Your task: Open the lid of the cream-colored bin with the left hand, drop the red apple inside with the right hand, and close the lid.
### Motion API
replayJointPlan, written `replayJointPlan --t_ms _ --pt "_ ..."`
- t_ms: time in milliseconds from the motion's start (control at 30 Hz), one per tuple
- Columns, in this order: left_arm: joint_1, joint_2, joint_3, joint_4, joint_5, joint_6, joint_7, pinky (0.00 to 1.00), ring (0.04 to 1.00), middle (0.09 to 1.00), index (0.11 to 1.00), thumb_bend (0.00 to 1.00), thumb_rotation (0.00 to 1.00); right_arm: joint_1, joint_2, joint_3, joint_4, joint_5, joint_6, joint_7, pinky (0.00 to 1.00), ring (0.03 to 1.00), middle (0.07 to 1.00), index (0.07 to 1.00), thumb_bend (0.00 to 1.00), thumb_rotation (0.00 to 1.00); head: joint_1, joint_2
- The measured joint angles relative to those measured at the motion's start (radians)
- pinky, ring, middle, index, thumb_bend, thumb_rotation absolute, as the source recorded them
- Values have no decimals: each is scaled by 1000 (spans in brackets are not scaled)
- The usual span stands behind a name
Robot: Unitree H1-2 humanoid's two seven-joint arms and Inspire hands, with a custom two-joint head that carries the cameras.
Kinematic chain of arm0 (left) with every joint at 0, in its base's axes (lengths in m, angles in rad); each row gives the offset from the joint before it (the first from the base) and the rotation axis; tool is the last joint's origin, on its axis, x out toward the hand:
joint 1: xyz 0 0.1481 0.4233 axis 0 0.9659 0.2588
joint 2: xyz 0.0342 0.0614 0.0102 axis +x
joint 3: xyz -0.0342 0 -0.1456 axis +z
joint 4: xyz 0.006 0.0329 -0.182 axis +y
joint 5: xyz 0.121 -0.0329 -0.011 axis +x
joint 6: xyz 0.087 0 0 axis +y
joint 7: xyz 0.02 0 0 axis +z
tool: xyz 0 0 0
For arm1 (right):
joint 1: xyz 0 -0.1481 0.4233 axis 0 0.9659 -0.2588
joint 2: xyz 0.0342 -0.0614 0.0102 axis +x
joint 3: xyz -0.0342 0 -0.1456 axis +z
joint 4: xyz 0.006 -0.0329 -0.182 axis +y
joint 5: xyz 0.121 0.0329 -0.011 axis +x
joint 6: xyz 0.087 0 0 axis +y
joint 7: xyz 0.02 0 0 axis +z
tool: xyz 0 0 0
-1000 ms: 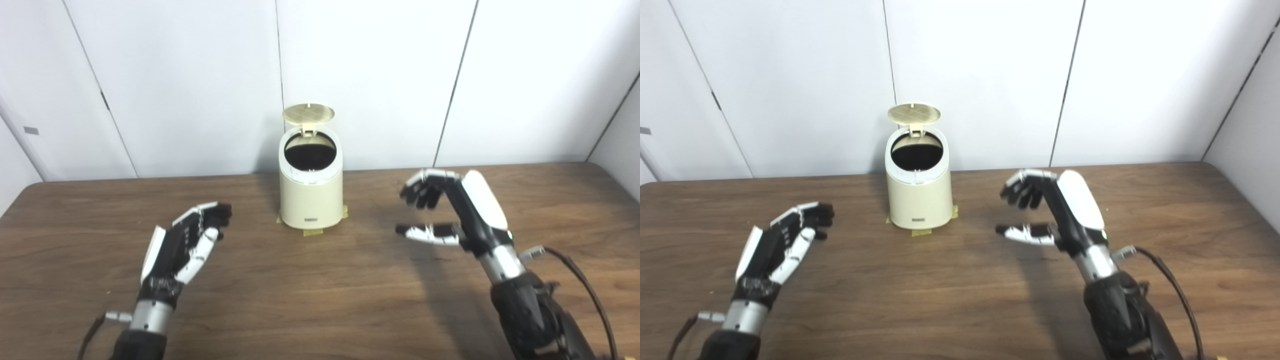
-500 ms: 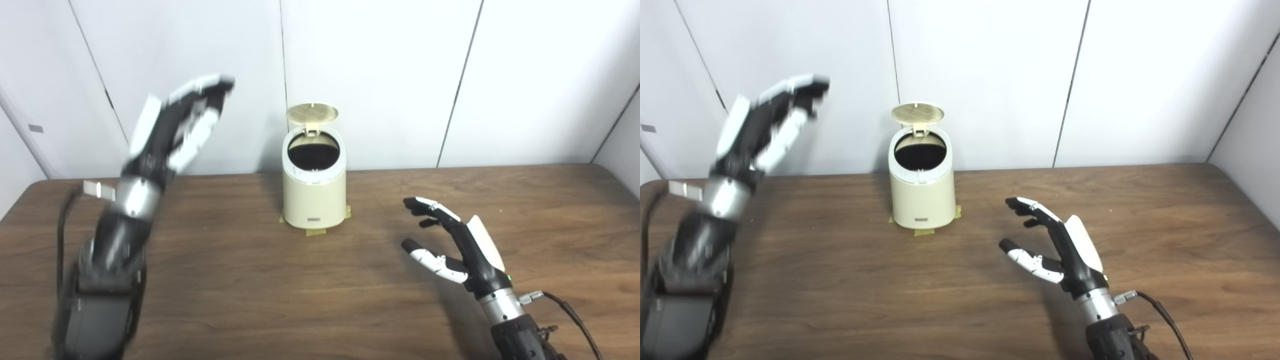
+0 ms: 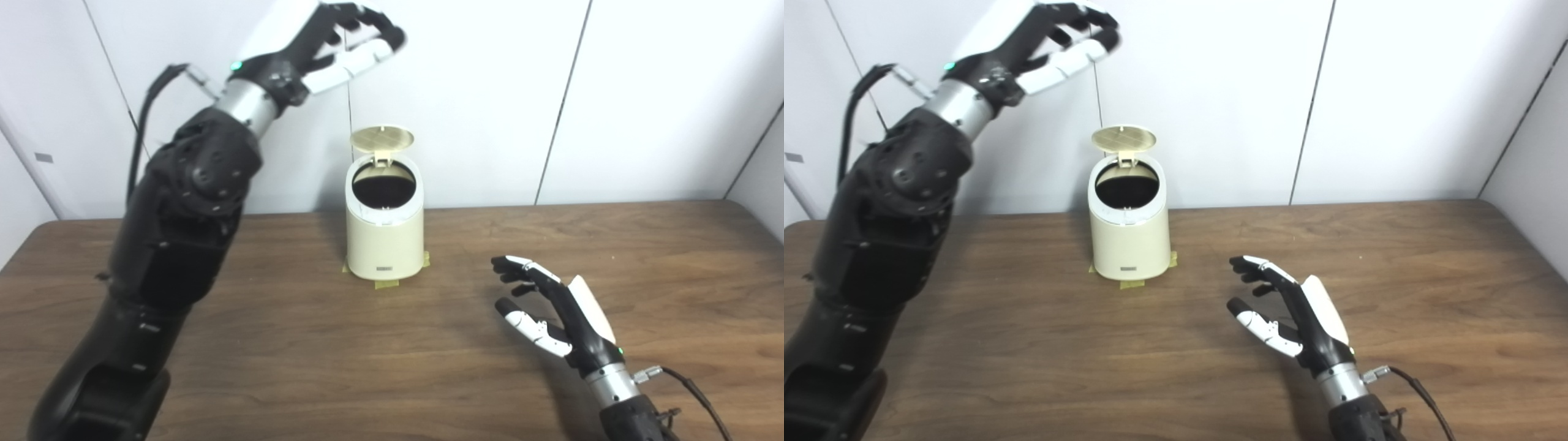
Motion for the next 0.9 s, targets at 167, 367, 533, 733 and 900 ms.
replayJointPlan --t_ms 167,367,533,733,900 --pt "-2 -4 -68 71 39 8 -80 671 789 821 814 665 998 0 3 -16 3 0 0 -1 612 715 738 745 379 808 15 0" --pt "4 -28 -107 99 125 10 -170 633 755 783 794 715 980 0 3 -22 6 -1 0 -2 601 707 734 743 385 814 14 -2" --pt "25 -77 -81 116 235 10 -219 778 867 905 824 792 996 1 4 -25 7 2 -2 -3 588 697 726 737 387 787 15 -2" --pt "29 -81 -80 130 307 10 -247 998 996 918 833 828 1000 2 4 -26 27 2 -5 -7 586 694 725 739 379 785 15 -6" --pt "33 -72 -89 143 314 9 -243 1000 1000 922 818 860 1000 2 4 -24 27 0 -5 -7 591 700 731 742 384 777 12 -8"
